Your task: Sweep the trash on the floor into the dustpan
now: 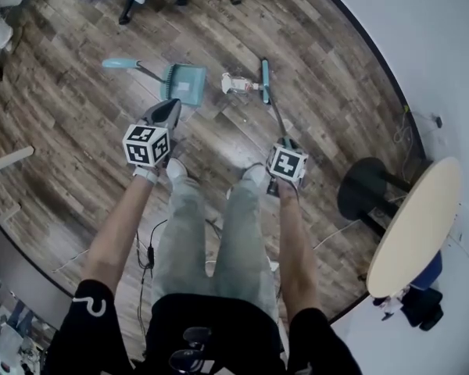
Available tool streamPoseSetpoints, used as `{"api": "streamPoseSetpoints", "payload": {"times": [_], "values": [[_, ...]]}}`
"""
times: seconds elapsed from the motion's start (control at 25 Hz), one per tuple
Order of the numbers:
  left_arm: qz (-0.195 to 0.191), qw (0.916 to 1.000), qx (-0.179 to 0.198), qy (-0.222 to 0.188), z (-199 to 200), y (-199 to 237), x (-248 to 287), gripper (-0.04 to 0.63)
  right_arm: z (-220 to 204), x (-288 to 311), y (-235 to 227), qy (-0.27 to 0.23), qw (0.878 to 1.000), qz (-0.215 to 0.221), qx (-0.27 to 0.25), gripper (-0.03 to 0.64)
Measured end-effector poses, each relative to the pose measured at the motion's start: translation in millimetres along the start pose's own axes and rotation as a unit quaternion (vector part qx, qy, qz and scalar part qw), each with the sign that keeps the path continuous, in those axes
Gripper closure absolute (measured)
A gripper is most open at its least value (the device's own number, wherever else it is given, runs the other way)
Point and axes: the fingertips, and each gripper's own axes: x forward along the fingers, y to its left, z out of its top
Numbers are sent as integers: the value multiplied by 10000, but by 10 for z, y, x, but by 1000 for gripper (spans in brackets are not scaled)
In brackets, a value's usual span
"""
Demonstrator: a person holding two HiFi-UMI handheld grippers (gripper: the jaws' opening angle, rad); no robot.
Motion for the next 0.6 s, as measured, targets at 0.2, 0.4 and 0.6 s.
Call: {"api": "streamPoseSetpoints", "payload": {"times": [0.2, 0.4, 0.6], "values": [[120, 9999, -57, -8, -47, 199, -115, 601, 28, 15, 218, -21, 9999, 64, -131, 534], [186, 9998, -98, -43, -15, 335, -197, 601, 92, 28, 382, -29, 9997, 85, -215, 534], [206, 9997, -51, -89, 47, 465, -314, 601, 107, 24, 632, 17, 9997, 200, -105, 534]]}}
